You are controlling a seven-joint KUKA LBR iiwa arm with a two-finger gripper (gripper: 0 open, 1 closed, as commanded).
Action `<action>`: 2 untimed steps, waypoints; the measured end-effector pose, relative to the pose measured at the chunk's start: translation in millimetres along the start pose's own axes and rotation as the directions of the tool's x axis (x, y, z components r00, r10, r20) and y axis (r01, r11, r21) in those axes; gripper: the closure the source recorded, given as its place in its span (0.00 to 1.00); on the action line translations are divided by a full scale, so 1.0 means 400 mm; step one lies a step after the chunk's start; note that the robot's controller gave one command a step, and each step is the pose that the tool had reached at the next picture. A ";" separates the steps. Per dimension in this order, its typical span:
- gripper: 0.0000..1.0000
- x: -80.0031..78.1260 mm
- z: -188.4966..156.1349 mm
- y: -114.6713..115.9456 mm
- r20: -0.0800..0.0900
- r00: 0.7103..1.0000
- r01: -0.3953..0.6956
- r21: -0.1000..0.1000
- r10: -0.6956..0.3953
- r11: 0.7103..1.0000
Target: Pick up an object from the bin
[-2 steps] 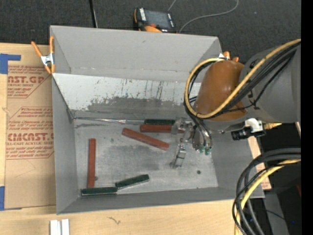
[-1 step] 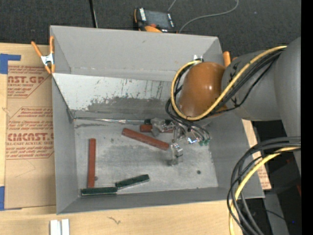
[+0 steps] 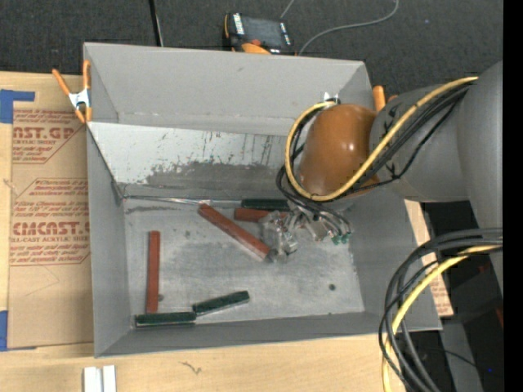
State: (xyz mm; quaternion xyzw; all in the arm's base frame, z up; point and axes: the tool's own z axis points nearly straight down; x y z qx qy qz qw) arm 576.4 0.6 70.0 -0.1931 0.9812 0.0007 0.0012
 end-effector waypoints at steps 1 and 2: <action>0.00 0.003 0.002 0.000 -0.005 1.000 0.000 -0.001 0.000 1.000; 0.00 -0.025 0.001 0.172 -0.002 0.985 -0.170 -0.003 0.170 0.985</action>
Offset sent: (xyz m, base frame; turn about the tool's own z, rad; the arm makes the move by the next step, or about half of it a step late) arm 0.0000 0.0000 0.0000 0.0000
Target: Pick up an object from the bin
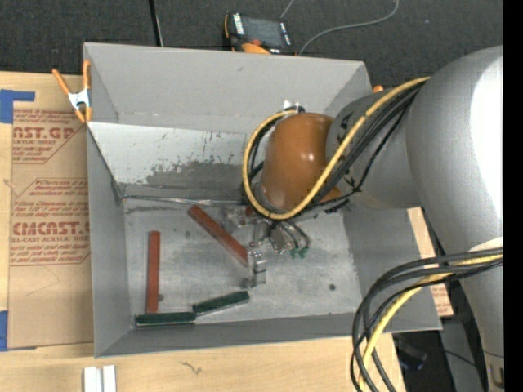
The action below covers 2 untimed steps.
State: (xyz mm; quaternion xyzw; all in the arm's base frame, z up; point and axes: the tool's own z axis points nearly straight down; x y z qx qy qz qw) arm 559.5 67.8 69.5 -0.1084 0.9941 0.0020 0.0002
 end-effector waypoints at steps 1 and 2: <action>1.00 0.000 0.000 -0.007 0.000 1.000 -0.003 0.003 0.003 1.000; 0.00 0.000 0.000 -0.007 0.000 1.000 -0.003 0.003 0.003 1.000</action>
Offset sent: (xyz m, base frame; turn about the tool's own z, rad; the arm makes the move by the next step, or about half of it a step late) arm 0.0000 0.0000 0.0000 0.0000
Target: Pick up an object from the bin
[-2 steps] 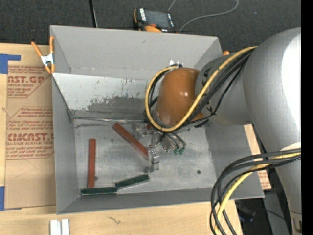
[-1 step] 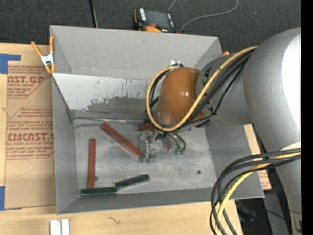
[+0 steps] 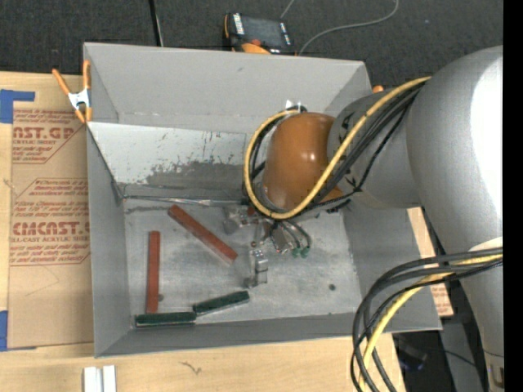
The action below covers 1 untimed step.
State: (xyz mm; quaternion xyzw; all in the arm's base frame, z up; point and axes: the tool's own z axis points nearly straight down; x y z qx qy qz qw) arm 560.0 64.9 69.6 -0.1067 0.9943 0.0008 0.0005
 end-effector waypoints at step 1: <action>0.00 -0.015 -0.004 0.129 0.000 0.971 -0.237 -0.002 0.237 0.971</action>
Offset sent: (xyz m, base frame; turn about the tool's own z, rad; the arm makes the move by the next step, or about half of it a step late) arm -0.0047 0.0485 0.0022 0.2430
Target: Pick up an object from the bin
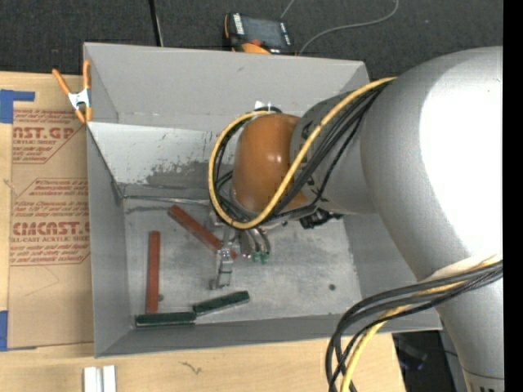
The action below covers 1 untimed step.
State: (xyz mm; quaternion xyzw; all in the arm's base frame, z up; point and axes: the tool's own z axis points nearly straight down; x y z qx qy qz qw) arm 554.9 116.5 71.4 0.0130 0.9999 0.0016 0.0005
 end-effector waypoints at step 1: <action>1.00 -0.001 0.000 -0.005 0.000 1.000 -0.002 0.002 0.002 1.000</action>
Offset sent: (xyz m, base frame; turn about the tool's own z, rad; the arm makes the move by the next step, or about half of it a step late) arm 0.0000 0.0000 0.0000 0.0000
